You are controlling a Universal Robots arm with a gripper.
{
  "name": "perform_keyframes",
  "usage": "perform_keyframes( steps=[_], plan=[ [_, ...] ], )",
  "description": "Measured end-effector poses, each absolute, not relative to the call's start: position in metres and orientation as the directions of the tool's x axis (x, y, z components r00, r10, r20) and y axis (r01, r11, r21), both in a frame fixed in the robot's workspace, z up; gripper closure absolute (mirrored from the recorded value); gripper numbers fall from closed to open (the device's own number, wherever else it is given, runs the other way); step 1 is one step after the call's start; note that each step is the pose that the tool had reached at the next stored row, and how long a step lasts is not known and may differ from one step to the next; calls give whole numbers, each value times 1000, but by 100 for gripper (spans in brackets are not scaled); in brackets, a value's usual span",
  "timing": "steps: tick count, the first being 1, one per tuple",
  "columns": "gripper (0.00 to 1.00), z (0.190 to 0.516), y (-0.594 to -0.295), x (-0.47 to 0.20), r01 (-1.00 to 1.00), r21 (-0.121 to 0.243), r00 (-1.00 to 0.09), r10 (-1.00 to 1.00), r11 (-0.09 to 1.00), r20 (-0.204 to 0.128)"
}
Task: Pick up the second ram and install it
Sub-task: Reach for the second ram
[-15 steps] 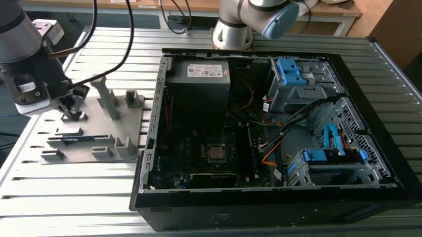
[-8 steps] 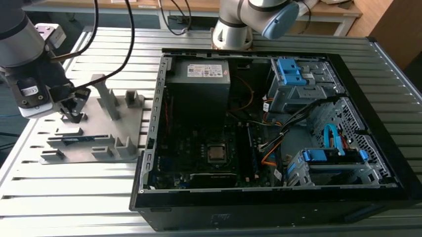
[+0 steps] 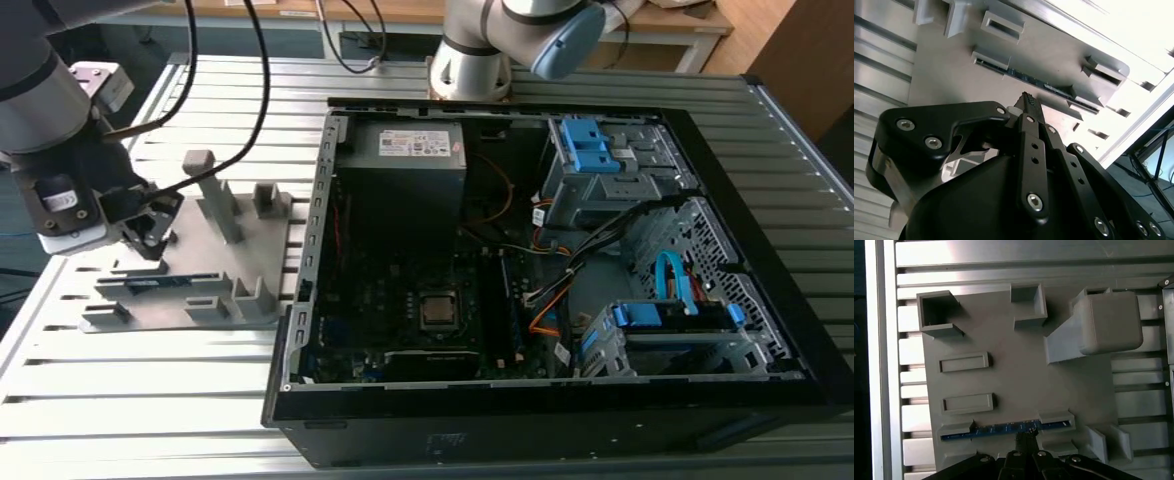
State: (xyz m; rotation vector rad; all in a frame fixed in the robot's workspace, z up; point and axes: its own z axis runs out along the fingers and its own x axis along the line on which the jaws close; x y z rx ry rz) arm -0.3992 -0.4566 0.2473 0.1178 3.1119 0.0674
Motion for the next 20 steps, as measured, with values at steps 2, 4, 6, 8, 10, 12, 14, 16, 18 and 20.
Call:
perform_keyframes(
  steps=[2, 4, 6, 8, 10, 12, 14, 16, 18, 20],
  plan=[
    [90, 244, -458, -399, 75, 44, -997, 76, 996, -25],
    [90, 240, -459, -399, 75, 44, -997, 76, 996, -24],
    [90, 237, -459, -399, 70, 44, -997, 71, 997, -24],
    [90, 235, -459, -400, 50, 44, -998, 51, 998, -23],
    [90, 234, -459, -400, 32, 37, -999, 33, 999, -24],
    [90, 233, -459, -401, 19, 23, -1000, 19, 1000, -24],
    [90, 232, -459, -402, 7, 11, -1000, 7, 1000, -24],
    [90, 230, -459, -402, -6, 8, -1000, -5, 1000, -24],
    [90, 227, -459, -402, -18, 7, -1000, -18, 1000, -24],
    [90, 224, -458, -402, -28, 5, -999, -28, 1000, -24]
  ],
)
